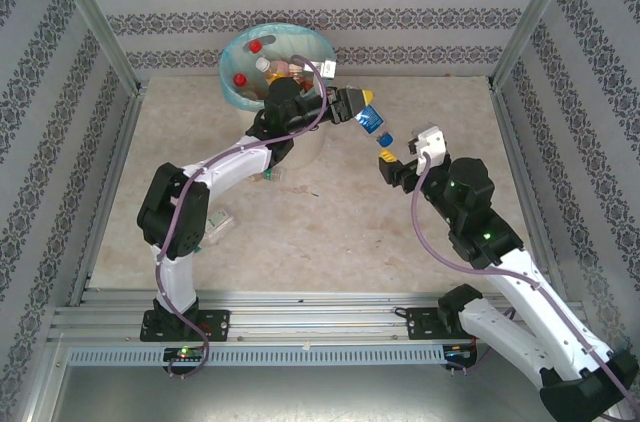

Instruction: Put the plastic bottles in the bin

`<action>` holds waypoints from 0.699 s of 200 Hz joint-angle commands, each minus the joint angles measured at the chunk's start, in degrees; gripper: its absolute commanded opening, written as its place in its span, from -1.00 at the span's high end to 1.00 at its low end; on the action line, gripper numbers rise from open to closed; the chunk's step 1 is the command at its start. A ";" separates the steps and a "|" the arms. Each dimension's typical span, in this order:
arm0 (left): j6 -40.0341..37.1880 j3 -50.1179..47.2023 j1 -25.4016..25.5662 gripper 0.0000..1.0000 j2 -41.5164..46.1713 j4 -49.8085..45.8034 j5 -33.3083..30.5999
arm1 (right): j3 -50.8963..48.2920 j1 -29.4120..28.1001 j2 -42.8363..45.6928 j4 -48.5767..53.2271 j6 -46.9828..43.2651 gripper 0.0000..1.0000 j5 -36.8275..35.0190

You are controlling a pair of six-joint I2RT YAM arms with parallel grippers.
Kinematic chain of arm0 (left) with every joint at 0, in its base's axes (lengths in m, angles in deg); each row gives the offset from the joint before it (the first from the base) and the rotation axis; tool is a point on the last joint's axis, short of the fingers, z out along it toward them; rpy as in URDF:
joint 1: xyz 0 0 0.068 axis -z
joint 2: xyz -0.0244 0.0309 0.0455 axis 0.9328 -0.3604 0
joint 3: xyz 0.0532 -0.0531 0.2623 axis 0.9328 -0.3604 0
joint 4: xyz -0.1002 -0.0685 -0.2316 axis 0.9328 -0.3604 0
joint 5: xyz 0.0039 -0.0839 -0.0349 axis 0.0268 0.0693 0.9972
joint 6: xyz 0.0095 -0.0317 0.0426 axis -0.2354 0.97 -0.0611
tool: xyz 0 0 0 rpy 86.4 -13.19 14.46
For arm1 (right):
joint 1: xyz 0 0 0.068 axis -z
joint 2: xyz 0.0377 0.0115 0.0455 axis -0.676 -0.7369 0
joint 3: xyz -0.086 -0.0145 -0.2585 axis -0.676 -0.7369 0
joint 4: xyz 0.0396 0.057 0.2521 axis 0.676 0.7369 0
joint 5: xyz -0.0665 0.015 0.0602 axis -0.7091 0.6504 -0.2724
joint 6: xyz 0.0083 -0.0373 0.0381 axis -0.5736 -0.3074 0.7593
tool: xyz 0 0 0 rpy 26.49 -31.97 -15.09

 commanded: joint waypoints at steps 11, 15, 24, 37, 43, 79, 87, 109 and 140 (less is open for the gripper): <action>-0.43 3.48 0.03 0.50 2.82 0.09 1.07 | -1.52 -0.06 1.90 -2.37 -0.79 -0.52 -2.47; 0.58 3.33 0.04 0.50 2.59 1.00 1.27 | -1.40 -0.06 2.11 -2.22 -0.87 -0.52 -2.58; 2.96 2.76 0.02 0.51 2.27 3.09 1.74 | -1.18 -0.03 2.44 -1.68 -0.88 -0.52 -2.89; 6.55 1.87 0.03 0.52 1.77 6.68 2.34 | -1.04 -0.07 3.05 -1.20 -0.90 -0.52 -3.21; 8.24 1.34 0.03 0.52 1.41 8.94 2.53 | -1.14 -0.06 3.37 -1.01 -0.87 -0.52 -3.34; 10.77 0.14 0.46 0.57 1.07 12.74 4.16 | -1.72 -0.06 5.71 -0.44 -0.80 -0.50 -4.74; 8.93 0.17 0.87 0.57 1.98 11.49 4.06 | -1.46 -0.13 6.39 0.03 -0.57 -0.49 -5.10; 2.55 3.16 2.35 0.57 4.34 2.51 3.16 | -0.86 -0.13 8.67 1.61 -0.62 -0.46 -7.02; -2.67 6.18 2.80 0.56 7.27 -4.27 1.57 | -1.32 0.00 11.65 0.22 -0.80 -0.41 -11.93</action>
